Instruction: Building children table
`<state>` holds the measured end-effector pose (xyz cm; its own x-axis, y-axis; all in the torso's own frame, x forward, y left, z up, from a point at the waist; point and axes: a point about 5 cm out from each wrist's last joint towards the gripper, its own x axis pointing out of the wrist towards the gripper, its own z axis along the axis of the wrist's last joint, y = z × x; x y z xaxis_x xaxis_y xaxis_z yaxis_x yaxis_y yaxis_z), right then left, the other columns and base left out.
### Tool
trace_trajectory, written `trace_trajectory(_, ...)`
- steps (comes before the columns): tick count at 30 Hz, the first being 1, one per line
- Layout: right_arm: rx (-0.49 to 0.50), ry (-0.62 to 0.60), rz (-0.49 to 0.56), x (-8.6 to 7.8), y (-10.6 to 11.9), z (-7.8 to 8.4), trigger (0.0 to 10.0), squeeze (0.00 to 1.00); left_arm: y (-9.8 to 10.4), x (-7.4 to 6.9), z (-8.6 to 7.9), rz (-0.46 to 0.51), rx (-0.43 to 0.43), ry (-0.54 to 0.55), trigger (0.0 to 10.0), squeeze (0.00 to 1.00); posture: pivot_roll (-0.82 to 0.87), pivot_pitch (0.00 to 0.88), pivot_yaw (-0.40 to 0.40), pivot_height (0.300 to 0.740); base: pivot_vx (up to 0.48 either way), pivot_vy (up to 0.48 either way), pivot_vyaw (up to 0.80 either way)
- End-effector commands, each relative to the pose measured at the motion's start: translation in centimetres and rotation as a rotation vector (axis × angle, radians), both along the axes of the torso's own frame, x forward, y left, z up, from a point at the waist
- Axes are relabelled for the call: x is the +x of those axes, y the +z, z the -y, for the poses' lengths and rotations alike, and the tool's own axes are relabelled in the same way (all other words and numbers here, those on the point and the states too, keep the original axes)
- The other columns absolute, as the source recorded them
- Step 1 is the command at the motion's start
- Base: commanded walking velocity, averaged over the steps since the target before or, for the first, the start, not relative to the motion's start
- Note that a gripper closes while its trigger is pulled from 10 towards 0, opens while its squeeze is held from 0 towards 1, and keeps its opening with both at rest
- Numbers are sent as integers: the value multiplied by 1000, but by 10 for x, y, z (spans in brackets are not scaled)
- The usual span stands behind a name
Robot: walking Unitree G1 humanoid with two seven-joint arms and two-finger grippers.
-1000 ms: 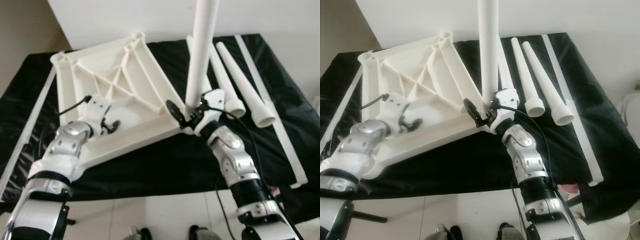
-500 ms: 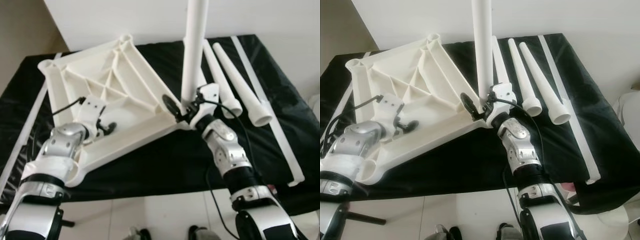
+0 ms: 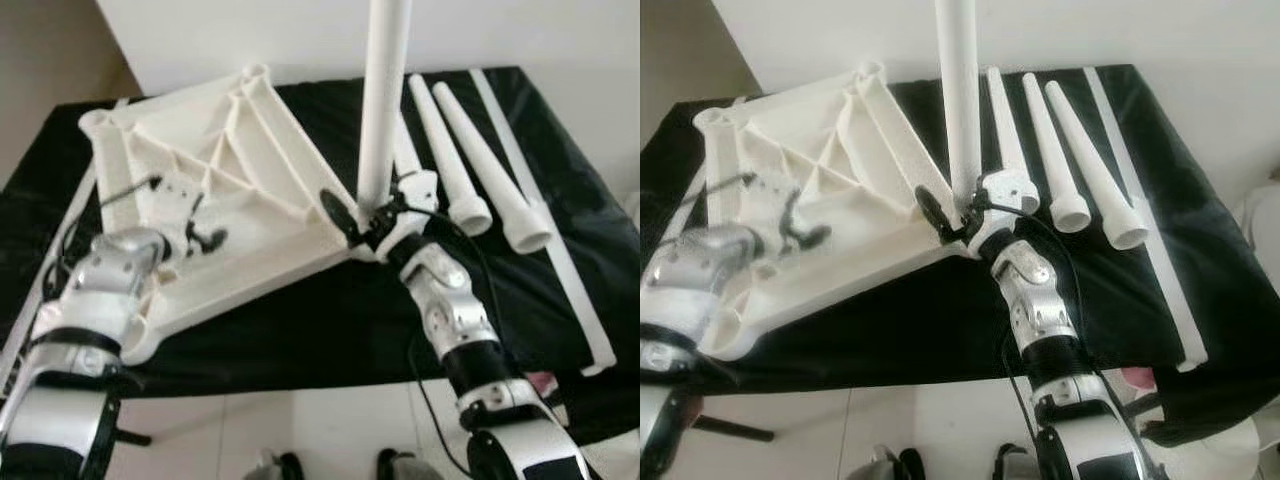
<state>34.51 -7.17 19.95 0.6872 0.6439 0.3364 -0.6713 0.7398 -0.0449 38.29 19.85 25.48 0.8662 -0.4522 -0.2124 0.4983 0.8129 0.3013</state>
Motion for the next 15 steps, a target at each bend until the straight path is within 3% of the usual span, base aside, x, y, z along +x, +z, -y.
trace_trajectory(1,-14,27,-17,-5,-7,-2,10000,0,-1,-1,-15,-17,-7,18,10000,0,-132,134,89,740,0,0,0)
trace_trajectory(7,-13,0,-8,-12,-9,8,10000,0,18,2,-39,54,-22,144,10000,0,-128,133,90,740,0,0,0)
trace_trajectory(12,-6,-48,-9,-20,-11,18,10000,0,19,1,-66,90,87,281,10000,0,-126,133,88,740,0,0,0)
trace_trajectory(15,-3,-65,-8,-21,-11,20,10000,0,18,0,-74,102,139,324,10000,0,-125,132,87,740,0,0,0)
